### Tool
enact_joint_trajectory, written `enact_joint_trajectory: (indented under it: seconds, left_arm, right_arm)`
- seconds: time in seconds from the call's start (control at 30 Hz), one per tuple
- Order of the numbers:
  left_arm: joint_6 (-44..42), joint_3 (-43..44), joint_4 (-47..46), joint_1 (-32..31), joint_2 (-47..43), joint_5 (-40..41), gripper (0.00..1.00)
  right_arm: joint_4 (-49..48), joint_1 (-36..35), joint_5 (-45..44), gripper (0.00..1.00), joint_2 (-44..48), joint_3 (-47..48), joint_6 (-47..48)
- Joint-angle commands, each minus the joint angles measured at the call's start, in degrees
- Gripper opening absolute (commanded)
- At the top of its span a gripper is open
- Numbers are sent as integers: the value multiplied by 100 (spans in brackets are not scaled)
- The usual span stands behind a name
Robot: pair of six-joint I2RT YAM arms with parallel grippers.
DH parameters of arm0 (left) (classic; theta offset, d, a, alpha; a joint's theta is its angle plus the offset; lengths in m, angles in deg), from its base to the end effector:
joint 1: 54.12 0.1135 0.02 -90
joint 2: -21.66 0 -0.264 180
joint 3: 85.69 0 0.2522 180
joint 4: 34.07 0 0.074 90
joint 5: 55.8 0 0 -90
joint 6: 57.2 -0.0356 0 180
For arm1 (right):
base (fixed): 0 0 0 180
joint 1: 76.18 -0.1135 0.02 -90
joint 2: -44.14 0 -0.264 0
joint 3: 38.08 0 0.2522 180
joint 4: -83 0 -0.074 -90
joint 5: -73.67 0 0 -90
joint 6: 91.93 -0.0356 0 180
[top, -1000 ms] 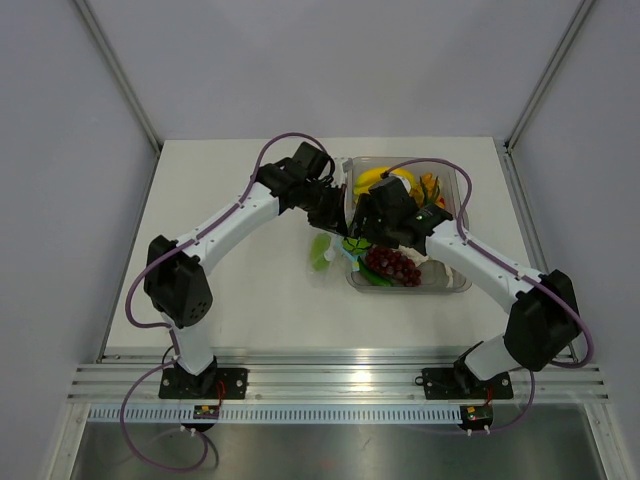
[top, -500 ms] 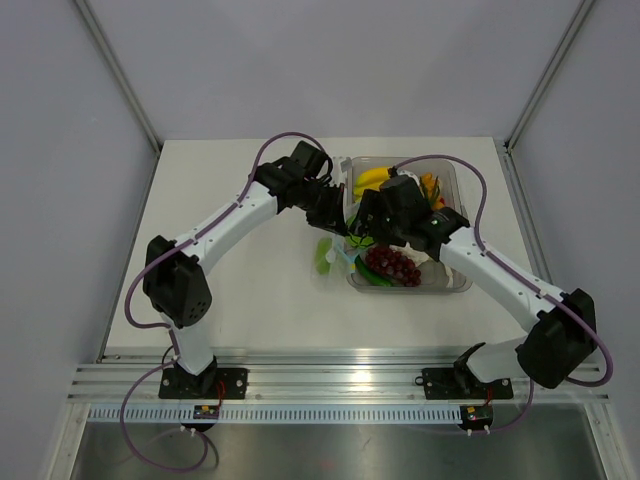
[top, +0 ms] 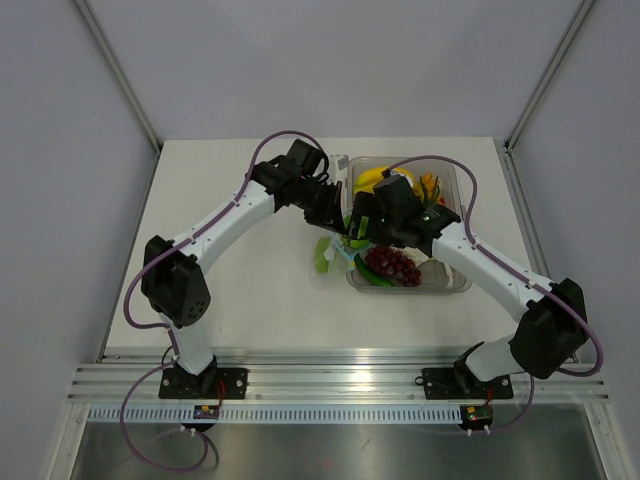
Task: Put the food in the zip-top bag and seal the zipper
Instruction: Place the fake fruit in the zipper food storage bag.
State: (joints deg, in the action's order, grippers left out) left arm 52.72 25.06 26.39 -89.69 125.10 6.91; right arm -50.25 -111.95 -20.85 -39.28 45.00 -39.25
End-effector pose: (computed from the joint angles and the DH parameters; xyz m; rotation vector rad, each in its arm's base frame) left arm 0.3117 -0.2430 0.3178 0.5673 2.5697 -0.9703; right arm 0.2584 0.1827 0.2941 0.0711 2.4490 0.4956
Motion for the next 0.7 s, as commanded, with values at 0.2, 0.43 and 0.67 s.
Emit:
enact_joint_trajectory:
  seconds: [0.2,0.43,0.67]
  left_arm:
    - [3,-5,-293,6,-254,-382,0]
    - [3,4,-310,42,-263,-453,0]
    - [3,-40,-319,59,-280,-479,0]
  right_arm:
    - [-214,-79,-542,94,976,-155,-231]
    - [-732,824,263,75,1530,-1262,-925]
    - [-1242,1230,926,68,1276,-1817,-1225]
